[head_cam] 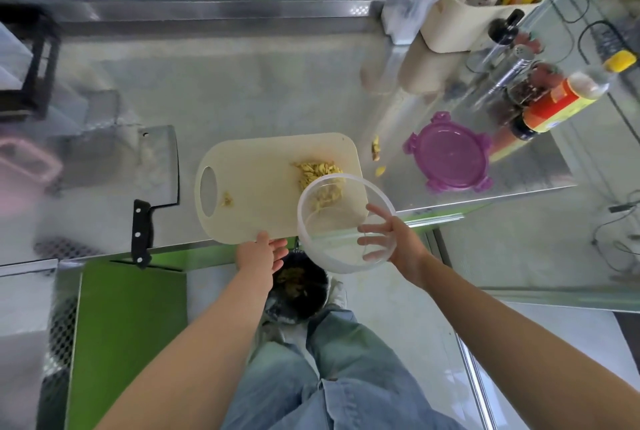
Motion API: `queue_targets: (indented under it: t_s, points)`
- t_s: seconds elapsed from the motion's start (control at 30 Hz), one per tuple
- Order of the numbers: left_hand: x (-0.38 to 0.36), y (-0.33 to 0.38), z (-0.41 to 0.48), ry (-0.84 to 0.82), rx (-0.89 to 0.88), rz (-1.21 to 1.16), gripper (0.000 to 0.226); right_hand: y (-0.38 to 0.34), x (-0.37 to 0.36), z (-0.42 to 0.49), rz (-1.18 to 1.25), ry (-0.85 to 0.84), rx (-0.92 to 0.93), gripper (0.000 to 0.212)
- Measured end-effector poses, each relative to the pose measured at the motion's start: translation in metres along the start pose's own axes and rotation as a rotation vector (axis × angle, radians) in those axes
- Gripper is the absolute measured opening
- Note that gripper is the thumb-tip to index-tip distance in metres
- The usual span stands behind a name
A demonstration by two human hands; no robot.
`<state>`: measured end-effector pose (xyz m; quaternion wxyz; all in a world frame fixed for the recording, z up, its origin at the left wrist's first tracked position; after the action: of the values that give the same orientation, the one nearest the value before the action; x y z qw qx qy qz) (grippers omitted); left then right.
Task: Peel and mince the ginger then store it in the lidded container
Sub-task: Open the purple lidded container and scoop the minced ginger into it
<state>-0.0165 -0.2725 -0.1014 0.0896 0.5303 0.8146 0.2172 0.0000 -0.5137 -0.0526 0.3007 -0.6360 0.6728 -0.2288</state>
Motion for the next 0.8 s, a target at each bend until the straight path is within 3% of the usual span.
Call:
queue_targets:
  t_s: [0.2, 0.37, 0.53, 0.6, 0.7, 0.8]
  points:
    - [0.011, -0.004, -0.007, -0.003, -0.034, -0.052, 0.028, 0.007, 0.000, -0.012, -0.099, -0.065, 0.039, 0.042]
    - [0.018, -0.013, -0.020, -0.034, -0.039, -0.070, 0.027, 0.024, 0.001, -0.028, -0.108, -0.150, 0.032, 0.055]
    - [0.030, -0.024, -0.030, -0.120, 0.059, -0.086, 0.051, 0.046, 0.001, -0.035, -0.126, -0.162, 0.025, 0.055]
    - [0.038, -0.031, -0.038, -0.219, 0.030, 0.054, 0.064, 0.053, -0.002, -0.039, -0.151, -0.194, 0.007, 0.055]
    - [0.057, -0.044, -0.049, -0.498, -0.015, 0.292, 0.071, 0.063, -0.010, -0.042, -0.297, -0.215, -0.043, 0.059]
    - [0.070, -0.058, -0.052, -0.671, 0.044, 0.397, 0.057, 0.072, -0.020, -0.040, -0.400, -0.174, -0.086, 0.059]
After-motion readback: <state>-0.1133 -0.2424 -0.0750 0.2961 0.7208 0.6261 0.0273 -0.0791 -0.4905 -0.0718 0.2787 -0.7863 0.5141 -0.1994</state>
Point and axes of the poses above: each hand's wrist, its own z-axis towards the middle knuckle, its own x-axis out of the back of the hand, y = z × x, the point moved 1 cm from there along z, towards the middle knuckle, and after that the axes turned 2 degrees about z, right-handed, at the moved point
